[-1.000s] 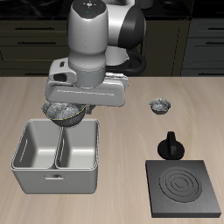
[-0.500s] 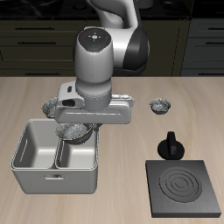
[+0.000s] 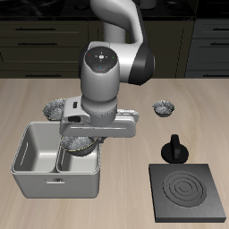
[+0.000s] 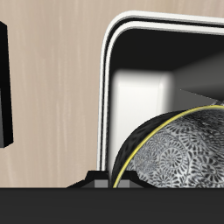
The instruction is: Place the medium-sized bowl inside the left compartment of the bowl drainer
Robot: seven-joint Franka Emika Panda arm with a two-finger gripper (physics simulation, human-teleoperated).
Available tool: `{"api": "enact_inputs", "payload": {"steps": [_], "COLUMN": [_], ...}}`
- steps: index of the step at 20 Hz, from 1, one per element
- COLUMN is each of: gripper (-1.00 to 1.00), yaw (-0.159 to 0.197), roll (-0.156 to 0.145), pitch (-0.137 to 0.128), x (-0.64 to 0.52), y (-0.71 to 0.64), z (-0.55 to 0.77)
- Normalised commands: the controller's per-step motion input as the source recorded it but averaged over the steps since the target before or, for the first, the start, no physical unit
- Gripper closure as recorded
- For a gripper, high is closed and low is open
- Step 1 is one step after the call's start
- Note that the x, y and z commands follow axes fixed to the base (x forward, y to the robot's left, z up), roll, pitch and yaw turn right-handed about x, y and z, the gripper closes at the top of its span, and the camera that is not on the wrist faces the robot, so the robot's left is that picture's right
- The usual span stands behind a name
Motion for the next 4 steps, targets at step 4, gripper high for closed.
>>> {"api": "enact_inputs", "payload": {"steps": [4], "gripper": [-1.00], "yaw": [-0.037], "roll": [-0.039], "pitch": [0.010], "x": [-0.06], "y": [-0.12], "z": [-0.13]}}
